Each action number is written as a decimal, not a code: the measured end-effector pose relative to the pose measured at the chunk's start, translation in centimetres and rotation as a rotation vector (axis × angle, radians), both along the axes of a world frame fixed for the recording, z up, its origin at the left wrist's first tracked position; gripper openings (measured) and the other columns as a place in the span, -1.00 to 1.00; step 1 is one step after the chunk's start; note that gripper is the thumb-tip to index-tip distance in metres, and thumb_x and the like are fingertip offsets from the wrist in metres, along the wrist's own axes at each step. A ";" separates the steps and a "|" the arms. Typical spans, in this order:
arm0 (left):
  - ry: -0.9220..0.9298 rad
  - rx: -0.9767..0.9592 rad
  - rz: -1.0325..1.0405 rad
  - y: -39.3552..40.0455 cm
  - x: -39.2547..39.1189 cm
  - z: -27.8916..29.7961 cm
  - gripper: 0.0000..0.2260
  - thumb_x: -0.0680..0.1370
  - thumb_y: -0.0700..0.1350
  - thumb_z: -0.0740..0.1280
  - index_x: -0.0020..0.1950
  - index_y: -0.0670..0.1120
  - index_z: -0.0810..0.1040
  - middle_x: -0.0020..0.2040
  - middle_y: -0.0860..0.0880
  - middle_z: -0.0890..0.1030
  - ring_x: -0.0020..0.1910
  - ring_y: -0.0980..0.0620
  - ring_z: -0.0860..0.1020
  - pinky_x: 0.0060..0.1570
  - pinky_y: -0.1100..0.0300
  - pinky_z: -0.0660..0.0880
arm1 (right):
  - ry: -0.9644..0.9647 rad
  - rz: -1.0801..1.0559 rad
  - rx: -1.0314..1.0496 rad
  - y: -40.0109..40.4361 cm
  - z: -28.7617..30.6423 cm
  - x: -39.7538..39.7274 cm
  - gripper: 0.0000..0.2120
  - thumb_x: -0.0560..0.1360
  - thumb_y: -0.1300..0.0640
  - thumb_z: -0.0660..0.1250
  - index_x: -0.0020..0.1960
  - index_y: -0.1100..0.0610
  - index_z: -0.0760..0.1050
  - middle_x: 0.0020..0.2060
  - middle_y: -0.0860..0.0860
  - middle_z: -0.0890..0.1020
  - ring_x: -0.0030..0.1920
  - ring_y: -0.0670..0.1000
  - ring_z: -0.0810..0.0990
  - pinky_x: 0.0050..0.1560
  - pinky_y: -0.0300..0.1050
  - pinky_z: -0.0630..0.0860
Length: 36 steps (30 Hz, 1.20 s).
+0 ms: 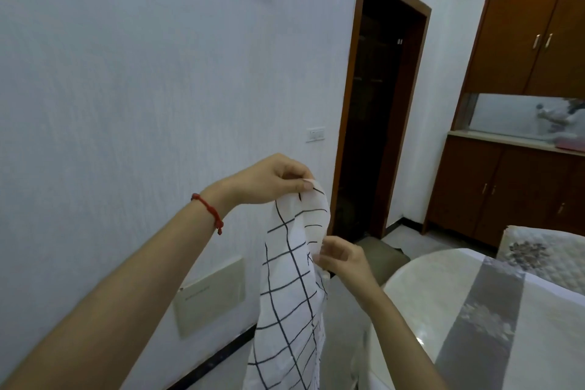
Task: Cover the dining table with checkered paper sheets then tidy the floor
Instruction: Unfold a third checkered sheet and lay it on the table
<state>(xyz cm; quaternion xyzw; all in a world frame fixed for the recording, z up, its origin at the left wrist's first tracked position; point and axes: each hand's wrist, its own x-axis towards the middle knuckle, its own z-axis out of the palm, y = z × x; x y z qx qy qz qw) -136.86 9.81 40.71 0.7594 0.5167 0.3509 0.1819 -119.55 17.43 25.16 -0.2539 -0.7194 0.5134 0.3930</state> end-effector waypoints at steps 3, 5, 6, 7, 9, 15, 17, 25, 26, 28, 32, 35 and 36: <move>-0.084 0.086 0.034 -0.1 -1.1 0.3 -0.78 0.53 -0.20 0.30 -0.22 0.08 0.60 -0.31 0.19 0.64 -0.25 0.31 0.56 -0.18 0.49 0.45 | -0.111 0.057 -0.031 0.4 -1.2 0.0 -0.86 0.41 0.27 0.40 -0.18 0.03 0.62 -0.29 -0.05 0.62 -0.24 -0.19 0.61 -0.16 -0.38 0.52; -0.121 0.134 0.049 0.0 -1.7 0.4 -0.75 0.53 -0.21 0.29 -0.24 0.10 0.59 -0.33 0.25 0.63 -0.28 0.34 0.55 -0.21 0.51 0.42 | -0.184 0.097 -0.066 0.7 -2.3 0.0 -0.95 0.44 0.27 0.37 -0.17 0.17 0.60 -0.27 0.01 0.60 -0.22 -0.14 0.60 -0.11 -0.35 0.51; -0.134 0.163 0.065 0.1 -2.1 0.3 -0.75 0.53 -0.21 0.29 -0.24 0.10 0.59 -0.34 0.26 0.63 -0.29 0.34 0.54 -0.22 0.51 0.42 | -0.217 0.120 -0.086 0.7 -2.8 0.0 -0.94 0.45 0.26 0.36 -0.18 0.22 0.58 -0.27 0.05 0.58 -0.20 -0.09 0.58 -0.09 -0.34 0.50; -0.147 0.197 0.084 0.1 -2.4 0.3 -0.75 0.53 -0.21 0.29 -0.24 0.09 0.59 -0.34 0.26 0.62 -0.30 0.35 0.53 -0.22 0.52 0.42 | -0.242 0.138 -0.108 0.8 -3.4 0.1 -0.89 0.46 0.26 0.34 -0.20 0.29 0.55 -0.27 0.11 0.54 -0.18 -0.02 0.54 -0.07 -0.33 0.47; -0.166 0.268 0.120 0.3 -3.0 0.3 -0.76 0.54 -0.21 0.28 -0.24 0.08 0.58 -0.36 0.25 0.61 -0.31 0.36 0.52 -0.22 0.54 0.41 | -0.263 0.150 -0.158 0.7 -4.1 0.2 -0.87 0.47 0.26 0.32 -0.20 0.32 0.51 -0.24 0.17 0.47 -0.15 0.06 0.47 -0.03 -0.27 0.42; -0.328 0.478 0.253 1.5 -4.4 0.3 -0.86 0.54 -0.26 0.26 -0.16 -0.14 0.57 -0.43 0.26 0.56 -0.37 0.41 0.48 -0.28 0.59 0.33 | -0.317 0.135 -0.282 0.6 -5.6 2.0 -0.76 0.46 0.24 0.34 0.02 0.40 0.55 -0.06 0.22 0.61 0.00 0.13 0.55 0.14 -0.01 0.45; -0.383 0.512 0.281 2.2 -4.6 0.2 -0.85 0.54 -0.27 0.26 -0.20 -0.12 0.54 -0.47 0.32 0.54 -0.41 0.41 0.46 -0.32 0.58 0.31 | -0.354 0.113 -0.311 0.5 -6.0 3.1 -0.70 0.44 0.25 0.37 0.04 0.48 0.50 0.01 0.36 0.59 0.04 0.17 0.56 0.18 0.02 0.46; -0.493 0.408 0.363 7.6 -4.2 -3.6 -0.83 0.53 -0.19 0.29 -0.16 -0.27 0.58 -0.26 -0.10 0.49 -0.28 0.09 0.42 -0.27 0.35 0.36 | -0.300 -0.248 -0.293 0.2 -6.0 11.5 -0.71 0.36 0.34 0.43 -0.47 0.10 0.50 -0.48 -0.08 0.57 -0.40 -0.14 0.53 -0.32 -0.35 0.44; -0.501 0.376 0.370 8.5 -3.8 -4.5 -0.83 0.52 -0.19 0.30 -0.17 -0.29 0.58 -0.26 -0.11 0.49 -0.26 0.06 0.42 -0.25 0.31 0.36 | -0.304 -0.300 -0.283 0.2 -5.9 12.8 -0.71 0.36 0.34 0.44 -0.47 0.11 0.49 -0.49 -0.07 0.55 -0.41 -0.14 0.52 -0.33 -0.36 0.43; -0.516 0.323 0.377 10.3 -2.8 -6.4 -0.82 0.51 -0.20 0.30 -0.19 -0.31 0.57 -0.27 -0.10 0.49 -0.25 0.06 0.42 -0.23 0.25 0.35 | -0.305 -0.364 -0.270 0.3 -5.4 15.6 -0.68 0.35 0.32 0.45 -0.50 0.10 0.46 -0.55 -0.11 0.51 -0.47 -0.18 0.49 -0.39 -0.40 0.41; -0.496 0.260 0.373 13.2 0.1 -9.2 -0.84 0.51 -0.19 0.31 -0.24 -0.22 0.58 -0.34 -0.02 0.51 -0.31 0.11 0.43 -0.25 0.26 0.36 | -0.318 -0.473 -0.234 0.1 -4.0 21.1 -0.61 0.29 0.14 0.50 -0.48 0.12 0.29 -0.54 0.02 0.29 -0.51 -0.05 0.27 -0.45 -0.34 0.23; -0.468 0.214 0.352 15.1 3.4 -10.6 -0.81 0.51 -0.16 0.31 -0.27 -0.22 0.56 -0.32 -0.06 0.51 -0.29 0.06 0.42 -0.24 0.21 0.35 | -0.329 -0.532 -0.198 0.3 -3.0 25.5 -0.65 0.31 0.16 0.49 -0.40 0.20 0.31 -0.44 0.11 0.27 -0.39 0.00 0.24 -0.37 -0.17 0.16; -0.455 0.200 0.347 15.8 4.6 -11.0 -0.81 0.52 -0.16 0.30 -0.27 -0.20 0.55 -0.32 -0.05 0.50 -0.29 0.06 0.42 -0.23 0.22 0.35 | -0.336 -0.548 -0.192 0.5 -2.7 27.0 -0.67 0.33 0.18 0.48 -0.40 0.22 0.33 -0.44 0.11 0.32 -0.38 0.01 0.29 -0.35 -0.15 0.19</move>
